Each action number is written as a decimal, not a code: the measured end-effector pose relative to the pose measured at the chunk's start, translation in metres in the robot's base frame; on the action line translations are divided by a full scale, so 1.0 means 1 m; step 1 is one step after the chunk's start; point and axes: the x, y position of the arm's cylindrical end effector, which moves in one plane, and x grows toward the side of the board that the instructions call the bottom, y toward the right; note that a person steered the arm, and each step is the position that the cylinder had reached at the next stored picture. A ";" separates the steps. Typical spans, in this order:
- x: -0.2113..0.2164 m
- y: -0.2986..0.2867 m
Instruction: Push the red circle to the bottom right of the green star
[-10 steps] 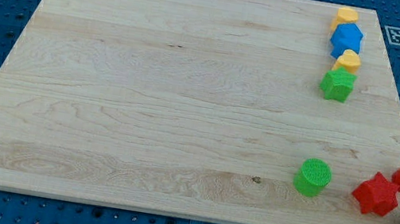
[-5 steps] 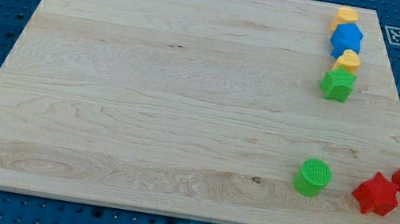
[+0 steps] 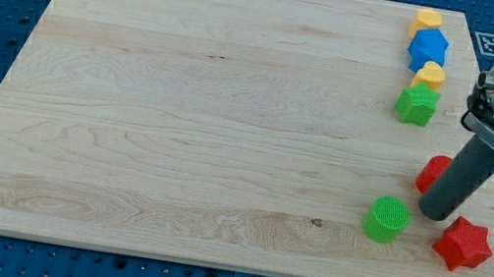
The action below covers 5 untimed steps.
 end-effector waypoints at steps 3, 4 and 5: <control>-0.048 0.034; -0.056 0.037; -0.055 0.033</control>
